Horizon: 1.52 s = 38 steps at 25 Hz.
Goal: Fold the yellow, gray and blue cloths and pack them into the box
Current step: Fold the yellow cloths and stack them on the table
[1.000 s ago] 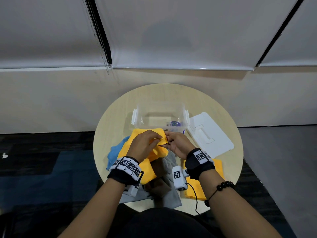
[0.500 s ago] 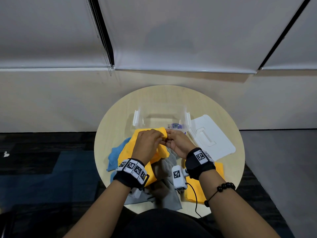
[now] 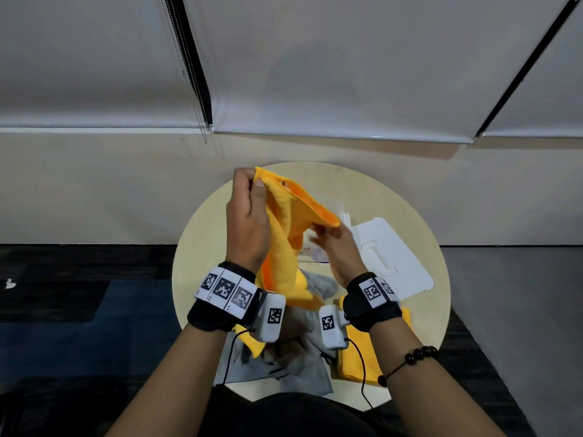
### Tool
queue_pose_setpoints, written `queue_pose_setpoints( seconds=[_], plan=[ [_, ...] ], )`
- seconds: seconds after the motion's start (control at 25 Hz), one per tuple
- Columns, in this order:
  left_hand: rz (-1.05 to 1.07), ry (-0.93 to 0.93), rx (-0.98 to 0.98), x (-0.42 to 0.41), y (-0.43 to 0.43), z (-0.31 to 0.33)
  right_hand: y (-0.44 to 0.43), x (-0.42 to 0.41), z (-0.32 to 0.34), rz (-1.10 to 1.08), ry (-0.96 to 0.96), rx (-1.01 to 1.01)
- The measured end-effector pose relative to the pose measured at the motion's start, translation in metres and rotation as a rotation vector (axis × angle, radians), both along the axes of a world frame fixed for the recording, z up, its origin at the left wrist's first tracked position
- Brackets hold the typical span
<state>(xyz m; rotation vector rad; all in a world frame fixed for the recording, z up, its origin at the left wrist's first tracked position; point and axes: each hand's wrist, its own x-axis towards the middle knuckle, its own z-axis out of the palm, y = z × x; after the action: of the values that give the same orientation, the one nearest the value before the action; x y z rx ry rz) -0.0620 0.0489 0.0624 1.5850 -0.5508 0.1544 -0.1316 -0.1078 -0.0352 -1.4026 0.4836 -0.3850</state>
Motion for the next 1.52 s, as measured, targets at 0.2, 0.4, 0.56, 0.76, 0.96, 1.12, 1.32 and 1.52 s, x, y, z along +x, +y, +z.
queue_pose_setpoints(
  seconds=[0.2,0.4,0.56,0.76,0.96,1.12,1.32,1.52],
  plan=[
    [0.143,0.128,-0.102,0.023,0.006,0.010,-0.018,-0.001,0.064,-0.099,-0.217,-0.037],
    [0.136,0.343,0.019,0.035,-0.001,-0.002,-0.011,0.002,0.096,-0.118,-0.231,-0.163],
    [0.152,0.249,0.074,0.032,0.003,-0.021,-0.013,-0.005,0.093,-0.154,-0.194,-0.216],
    [0.196,0.261,0.012,0.042,0.006,-0.018,-0.024,-0.013,0.092,-0.045,-0.209,-0.198],
    [0.152,0.250,-0.023,0.043,0.007,-0.025,-0.020,-0.011,0.094,0.050,-0.169,-0.193],
    [0.132,0.181,0.019,0.041,0.011,-0.028,-0.022,-0.008,0.094,-0.069,-0.204,-0.123],
    [-0.044,0.043,0.169,0.039,0.008,-0.016,-0.013,-0.004,0.095,0.075,-0.173,-0.238],
    [-0.232,-0.018,0.304,0.036,-0.008,0.007,-0.008,-0.005,0.100,0.269,-0.129,-0.353]
  ],
)
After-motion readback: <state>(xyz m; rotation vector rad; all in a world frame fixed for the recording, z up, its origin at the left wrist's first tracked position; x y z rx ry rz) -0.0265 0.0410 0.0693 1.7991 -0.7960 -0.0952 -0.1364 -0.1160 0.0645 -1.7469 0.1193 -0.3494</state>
